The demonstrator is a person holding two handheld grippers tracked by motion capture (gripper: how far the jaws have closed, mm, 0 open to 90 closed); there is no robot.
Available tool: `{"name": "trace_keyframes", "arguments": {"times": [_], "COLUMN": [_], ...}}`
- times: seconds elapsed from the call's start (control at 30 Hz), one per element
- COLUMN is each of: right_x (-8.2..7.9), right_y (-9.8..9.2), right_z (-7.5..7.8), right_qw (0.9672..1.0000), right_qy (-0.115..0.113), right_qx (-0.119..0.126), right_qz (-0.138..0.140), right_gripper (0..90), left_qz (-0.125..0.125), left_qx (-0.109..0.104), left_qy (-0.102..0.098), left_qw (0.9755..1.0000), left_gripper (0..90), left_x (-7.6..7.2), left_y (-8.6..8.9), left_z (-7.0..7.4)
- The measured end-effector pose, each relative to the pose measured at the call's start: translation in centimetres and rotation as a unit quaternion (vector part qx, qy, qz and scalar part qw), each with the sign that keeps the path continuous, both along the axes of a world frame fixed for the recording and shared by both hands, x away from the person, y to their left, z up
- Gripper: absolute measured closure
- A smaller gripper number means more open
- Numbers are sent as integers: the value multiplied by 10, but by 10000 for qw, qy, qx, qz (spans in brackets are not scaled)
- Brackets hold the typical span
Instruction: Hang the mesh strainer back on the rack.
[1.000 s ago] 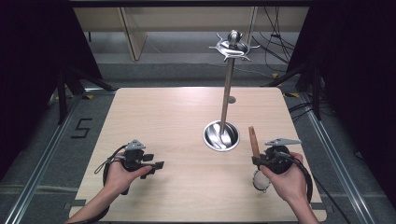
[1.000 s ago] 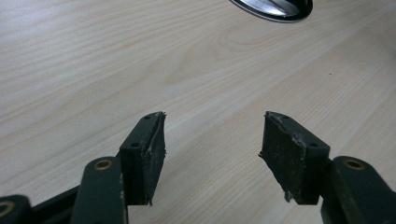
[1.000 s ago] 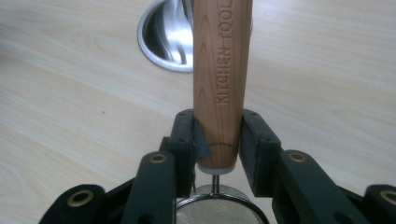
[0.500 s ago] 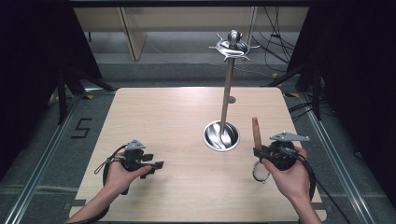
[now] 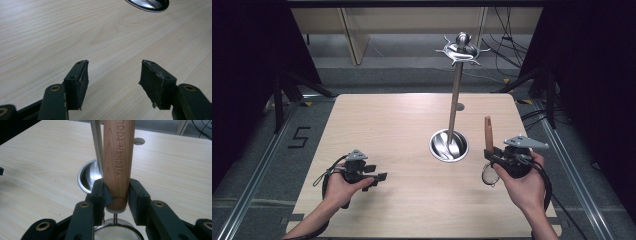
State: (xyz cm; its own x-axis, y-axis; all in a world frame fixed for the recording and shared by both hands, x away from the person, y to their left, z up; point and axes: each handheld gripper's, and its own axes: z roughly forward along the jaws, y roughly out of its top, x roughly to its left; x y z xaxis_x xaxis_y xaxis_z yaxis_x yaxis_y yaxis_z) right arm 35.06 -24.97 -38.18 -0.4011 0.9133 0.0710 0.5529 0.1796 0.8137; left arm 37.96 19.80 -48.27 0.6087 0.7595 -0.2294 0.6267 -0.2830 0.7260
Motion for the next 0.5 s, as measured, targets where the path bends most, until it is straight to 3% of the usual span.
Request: {"name": "trace_keyframes", "arguments": {"times": [0.43,0.5], "right_x": [-1,0], "right_y": [4,2], "right_z": [15,16], "right_qw": [9996,9997], "right_qy": [-162,-233], "right_qx": [202,104], "right_qz": [-64,18], "right_gripper": [692,691], "left_qz": [-28,1], "left_qx": [25,-14], "left_qy": [-8,-9], "left_qw": [10000,10000], "left_gripper": [384,384], "left_x": [0,0], "left_y": [1,0], "left_z": [0,0]}}
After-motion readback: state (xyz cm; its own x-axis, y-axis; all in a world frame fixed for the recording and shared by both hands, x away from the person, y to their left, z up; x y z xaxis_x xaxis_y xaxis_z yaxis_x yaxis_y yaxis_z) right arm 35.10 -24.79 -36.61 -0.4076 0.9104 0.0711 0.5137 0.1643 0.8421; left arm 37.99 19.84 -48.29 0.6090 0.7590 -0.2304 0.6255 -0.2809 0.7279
